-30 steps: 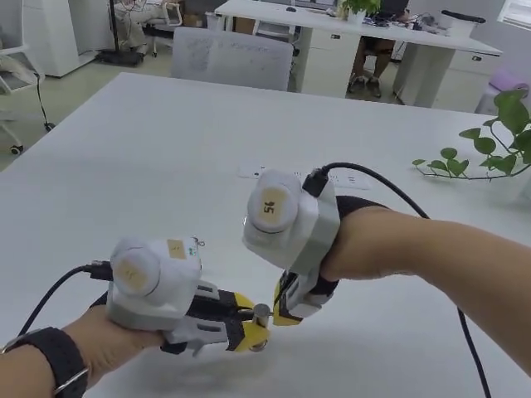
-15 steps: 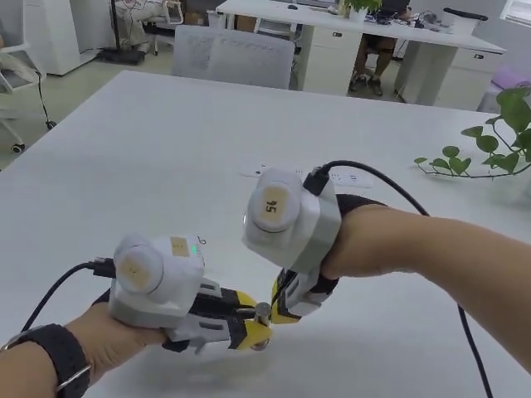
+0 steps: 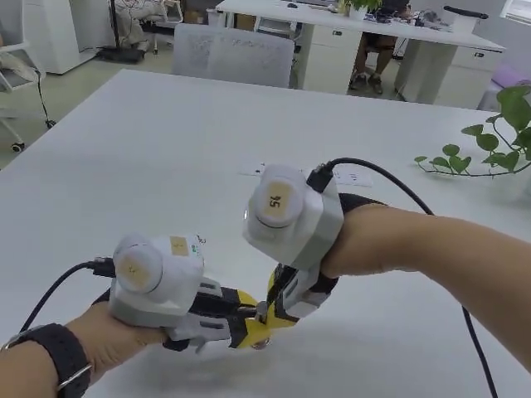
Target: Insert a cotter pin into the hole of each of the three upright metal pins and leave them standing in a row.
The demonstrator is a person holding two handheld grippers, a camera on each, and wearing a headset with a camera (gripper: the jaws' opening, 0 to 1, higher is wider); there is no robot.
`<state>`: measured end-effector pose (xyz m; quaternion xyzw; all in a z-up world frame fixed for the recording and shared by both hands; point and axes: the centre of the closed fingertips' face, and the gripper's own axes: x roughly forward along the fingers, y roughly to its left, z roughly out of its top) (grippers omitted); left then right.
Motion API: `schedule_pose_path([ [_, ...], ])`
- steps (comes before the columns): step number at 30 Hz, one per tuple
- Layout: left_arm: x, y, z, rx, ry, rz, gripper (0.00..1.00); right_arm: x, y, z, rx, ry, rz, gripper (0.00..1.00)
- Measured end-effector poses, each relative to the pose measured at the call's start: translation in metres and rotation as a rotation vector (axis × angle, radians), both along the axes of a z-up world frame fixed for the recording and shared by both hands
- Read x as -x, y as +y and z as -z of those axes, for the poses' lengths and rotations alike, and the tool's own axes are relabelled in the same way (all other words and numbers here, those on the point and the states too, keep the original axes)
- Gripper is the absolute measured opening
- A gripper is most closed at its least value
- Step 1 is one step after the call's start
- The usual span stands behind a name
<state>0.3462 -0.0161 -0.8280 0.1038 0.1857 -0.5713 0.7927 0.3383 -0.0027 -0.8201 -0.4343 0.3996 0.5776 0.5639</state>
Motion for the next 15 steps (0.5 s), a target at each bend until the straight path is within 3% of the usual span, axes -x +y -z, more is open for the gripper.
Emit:
schedule_pose_path([
  [15, -0.0009, 0.0, 0.0004, 0.001, -0.003, -0.01, 0.14, 0.0026, -0.0061, 0.0016, -0.066, 0.011, 0.017, 0.21],
])
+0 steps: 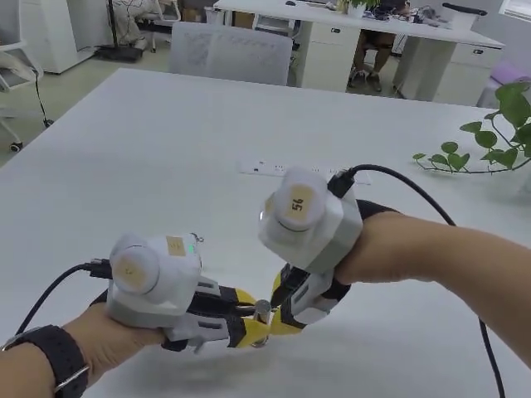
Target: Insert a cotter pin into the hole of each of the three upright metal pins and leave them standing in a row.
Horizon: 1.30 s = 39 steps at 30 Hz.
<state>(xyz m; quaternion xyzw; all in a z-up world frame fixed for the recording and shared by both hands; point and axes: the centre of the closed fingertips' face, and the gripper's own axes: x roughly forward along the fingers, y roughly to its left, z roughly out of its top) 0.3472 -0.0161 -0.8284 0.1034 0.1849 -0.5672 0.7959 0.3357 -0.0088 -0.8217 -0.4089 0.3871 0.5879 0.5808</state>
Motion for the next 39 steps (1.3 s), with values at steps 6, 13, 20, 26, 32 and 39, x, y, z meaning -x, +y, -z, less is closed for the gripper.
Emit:
schedule_pose_path([
  [6, -0.002, 0.003, -0.002, 0.008, 0.011, -0.015, 0.2, -0.001, 0.002, -0.001, -0.018, 0.004, 0.004, 0.21],
  [13, 0.002, 0.012, -0.001, 0.005, 0.041, -0.028, 0.31, -0.001, 0.005, -0.001, -0.056, 0.005, 0.017, 0.22],
  [20, 0.007, 0.017, -0.015, 0.03, 0.045, -0.041, 0.46, -0.001, 0.009, -0.004, -0.124, 0.011, 0.031, 0.24],
  [26, 0.016, 0.02, -0.027, 0.039, 0.067, -0.055, 0.64, 0.001, 0.013, 0.0, -0.155, 0.003, 0.025, 0.25],
  [32, 0.032, 0.028, -0.04, 0.061, 0.055, -0.061, 0.71, 0.0, 0.015, 0.004, -0.221, 0.011, 0.051, 0.24],
  [39, 0.036, 0.037, -0.046, 0.078, 0.069, -0.118, 0.83, -0.002, 0.019, 0.004, -0.261, 0.009, 0.064, 0.24],
])
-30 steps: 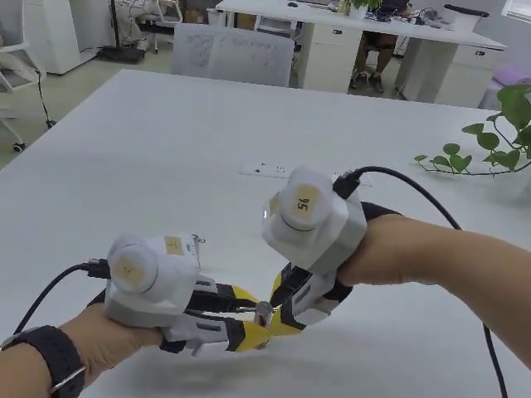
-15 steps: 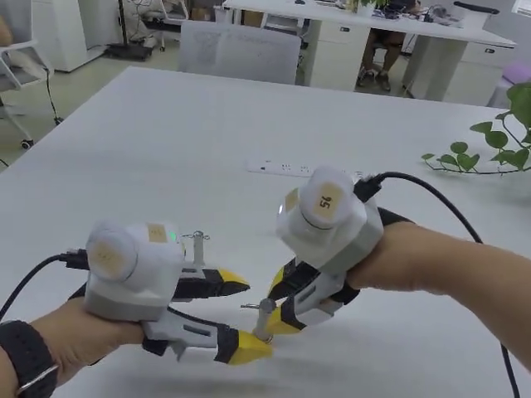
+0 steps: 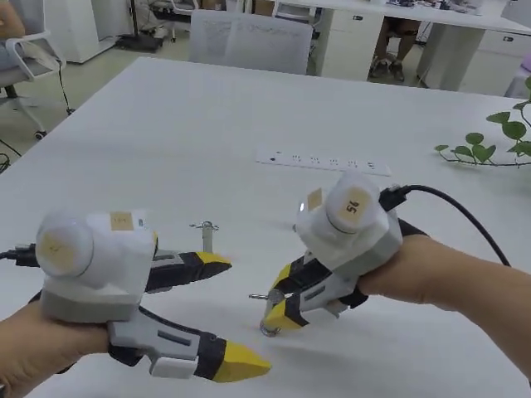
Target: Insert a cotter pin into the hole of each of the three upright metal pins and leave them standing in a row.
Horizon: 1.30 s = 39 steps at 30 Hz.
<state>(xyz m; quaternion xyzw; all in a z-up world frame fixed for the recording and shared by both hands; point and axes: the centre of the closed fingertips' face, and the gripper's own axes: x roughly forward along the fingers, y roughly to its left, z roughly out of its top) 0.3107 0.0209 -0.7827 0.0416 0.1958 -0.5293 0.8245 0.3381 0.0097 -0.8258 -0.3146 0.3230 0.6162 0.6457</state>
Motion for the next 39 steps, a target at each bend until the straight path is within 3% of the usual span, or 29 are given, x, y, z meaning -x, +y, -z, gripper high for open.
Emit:
schedule_pose_path([
  [9, 0.0, 0.015, -0.002, -0.005, 0.007, -0.091, 0.94, 0.0, 0.003, 0.001, -0.021, -0.002, -0.003, 0.22],
  [14, -0.002, 0.03, -0.005, 0.003, 0.005, -0.154, 0.95, -0.002, 0.005, 0.003, -0.033, -0.002, 0.001, 0.22],
  [23, 0.006, 0.051, -0.003, 0.004, 0.016, -0.225, 0.92, -0.005, 0.007, 0.006, -0.05, -0.002, 0.004, 0.2],
  [31, 0.012, 0.054, 0.001, 0.004, 0.035, -0.244, 0.9, -0.004, 0.009, 0.007, -0.099, -0.005, 0.009, 0.15],
  [33, 0.012, 0.054, 0.001, 0.003, 0.038, -0.25, 0.89, -0.006, 0.009, 0.007, -0.103, -0.021, 0.004, 0.14],
  [39, 0.013, 0.056, 0.004, -0.003, 0.047, -0.256, 0.88, -0.011, 0.008, 0.006, -0.1, -0.003, 0.016, 0.13],
])
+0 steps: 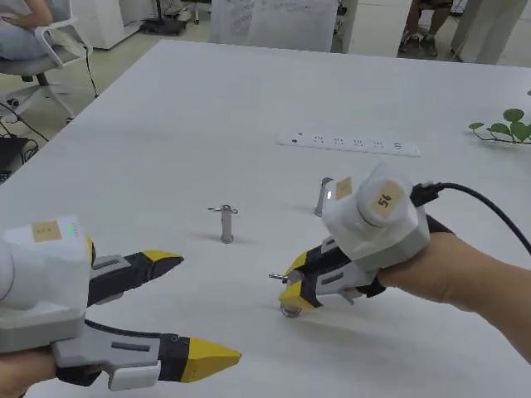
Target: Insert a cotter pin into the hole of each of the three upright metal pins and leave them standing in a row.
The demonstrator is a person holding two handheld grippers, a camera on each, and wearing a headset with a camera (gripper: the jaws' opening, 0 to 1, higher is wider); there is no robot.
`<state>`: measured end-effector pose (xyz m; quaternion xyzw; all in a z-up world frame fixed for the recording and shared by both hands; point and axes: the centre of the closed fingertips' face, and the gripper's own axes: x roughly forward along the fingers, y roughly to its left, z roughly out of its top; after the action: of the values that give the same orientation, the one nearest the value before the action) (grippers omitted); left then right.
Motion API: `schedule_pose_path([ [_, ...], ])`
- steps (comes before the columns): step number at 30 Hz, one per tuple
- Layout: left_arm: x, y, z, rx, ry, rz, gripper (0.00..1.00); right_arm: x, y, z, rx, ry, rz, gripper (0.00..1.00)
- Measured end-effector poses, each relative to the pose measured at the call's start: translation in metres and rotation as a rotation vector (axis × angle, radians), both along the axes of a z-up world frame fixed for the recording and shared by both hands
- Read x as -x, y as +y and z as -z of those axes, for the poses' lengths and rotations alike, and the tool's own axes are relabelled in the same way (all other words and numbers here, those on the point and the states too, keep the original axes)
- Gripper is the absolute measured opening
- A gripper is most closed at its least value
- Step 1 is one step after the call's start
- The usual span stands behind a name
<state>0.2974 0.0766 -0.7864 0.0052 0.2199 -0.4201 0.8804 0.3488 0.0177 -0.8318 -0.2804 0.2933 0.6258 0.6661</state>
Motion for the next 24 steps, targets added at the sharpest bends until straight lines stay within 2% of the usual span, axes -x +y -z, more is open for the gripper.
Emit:
schedule_pose_path([
  [2, 0.0, 0.001, 0.001, -0.001, 0.003, -0.001, 0.87, -0.005, 0.0, -0.003, -0.006, 0.003, 0.006, 0.12],
  [4, -0.001, 0.001, 0.001, -0.002, 0.003, -0.002, 0.87, -0.011, 0.002, -0.01, -0.038, 0.022, 0.021, 0.12],
  [8, -0.001, 0.001, -0.001, -0.002, -0.001, -0.002, 0.86, -0.03, 0.004, -0.017, -0.037, -0.006, 0.013, 0.12],
  [12, -0.003, 0.001, -0.004, -0.002, -0.006, -0.004, 0.86, -0.048, 0.007, -0.021, -0.04, -0.013, 0.008, 0.12],
  [19, -0.006, 0.005, -0.004, -0.007, -0.002, -0.021, 0.86, -0.08, 0.014, -0.021, -0.052, -0.017, 0.009, 0.12],
  [24, -0.008, 0.005, -0.002, -0.008, 0.003, -0.027, 0.85, -0.092, 0.019, -0.017, -0.048, -0.011, -0.017, 0.12],
])
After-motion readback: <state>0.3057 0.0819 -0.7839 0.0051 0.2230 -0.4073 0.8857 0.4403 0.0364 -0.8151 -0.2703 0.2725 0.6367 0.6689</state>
